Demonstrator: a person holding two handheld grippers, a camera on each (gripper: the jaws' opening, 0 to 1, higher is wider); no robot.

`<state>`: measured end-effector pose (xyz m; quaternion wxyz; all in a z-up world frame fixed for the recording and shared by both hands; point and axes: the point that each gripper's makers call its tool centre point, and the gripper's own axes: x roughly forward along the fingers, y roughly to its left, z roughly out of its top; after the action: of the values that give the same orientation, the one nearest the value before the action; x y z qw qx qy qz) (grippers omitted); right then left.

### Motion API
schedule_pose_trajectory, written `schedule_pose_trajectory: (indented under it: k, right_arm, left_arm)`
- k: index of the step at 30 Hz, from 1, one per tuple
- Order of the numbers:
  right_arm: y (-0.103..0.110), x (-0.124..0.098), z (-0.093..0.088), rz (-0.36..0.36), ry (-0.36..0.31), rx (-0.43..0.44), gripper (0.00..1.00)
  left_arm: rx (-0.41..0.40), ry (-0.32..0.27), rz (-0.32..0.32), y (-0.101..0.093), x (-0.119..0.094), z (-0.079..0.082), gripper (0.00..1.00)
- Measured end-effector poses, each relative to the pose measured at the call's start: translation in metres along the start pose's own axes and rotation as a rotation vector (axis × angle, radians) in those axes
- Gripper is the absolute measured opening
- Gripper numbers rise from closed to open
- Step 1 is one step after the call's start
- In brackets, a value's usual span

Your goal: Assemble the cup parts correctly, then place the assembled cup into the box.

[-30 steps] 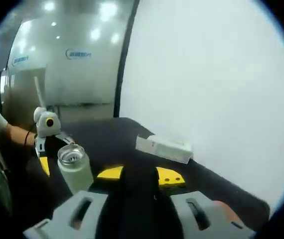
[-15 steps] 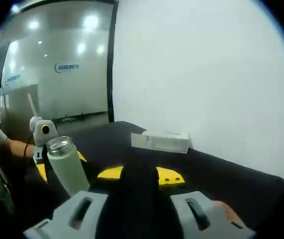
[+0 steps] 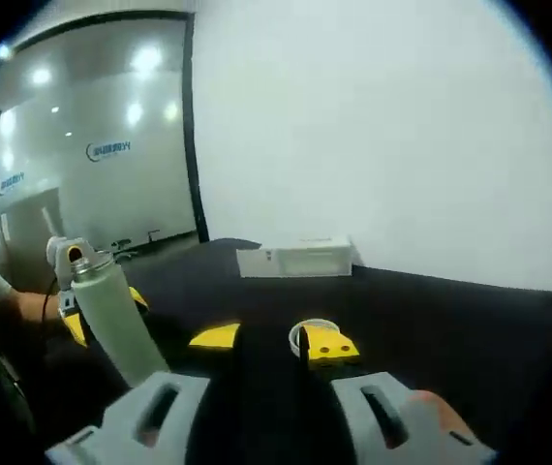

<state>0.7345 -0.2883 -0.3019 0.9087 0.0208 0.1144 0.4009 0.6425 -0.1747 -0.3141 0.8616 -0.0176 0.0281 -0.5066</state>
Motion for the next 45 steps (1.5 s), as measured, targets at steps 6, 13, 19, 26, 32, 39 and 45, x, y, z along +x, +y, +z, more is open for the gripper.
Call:
schedule_pose_trajectory:
  k: [6, 13, 19, 26, 32, 39, 45]
  right_arm:
    - [-0.001, 0.009, -0.006, -0.002, -0.027, -0.011, 0.24]
    - [-0.023, 0.029, -0.02, -0.051, -0.011, -0.107, 0.38]
    - [-0.054, 0.064, -0.042, -0.125, 0.035, -0.149, 0.53]
    - [-0.073, 0.095, -0.054, -0.17, 0.045, -0.139, 0.58]
    - [-0.073, 0.105, -0.055, -0.179, 0.026, -0.112, 0.52]
    - [-0.07, 0.114, -0.053, -0.165, 0.033, -0.112, 0.47]
    - [-0.076, 0.121, -0.061, -0.183, 0.067, -0.145, 0.46]
  left_arm:
    - [-0.003, -0.011, -0.017, 0.002, 0.0, -0.004, 0.48]
    - [0.019, -0.02, -0.017, 0.006, 0.001, -0.005, 0.39]
    - [-0.001, -0.035, -0.022, 0.007, 0.001, -0.004, 0.39]
    - [0.001, -0.035, -0.023, 0.006, 0.003, -0.004, 0.39]
    - [-0.011, -0.043, -0.021, 0.006, 0.002, -0.005, 0.39]
    - [-0.014, -0.049, -0.02, 0.007, 0.003, -0.005, 0.39]
    - [-0.015, -0.051, -0.021, 0.006, 0.001, -0.005, 0.39]
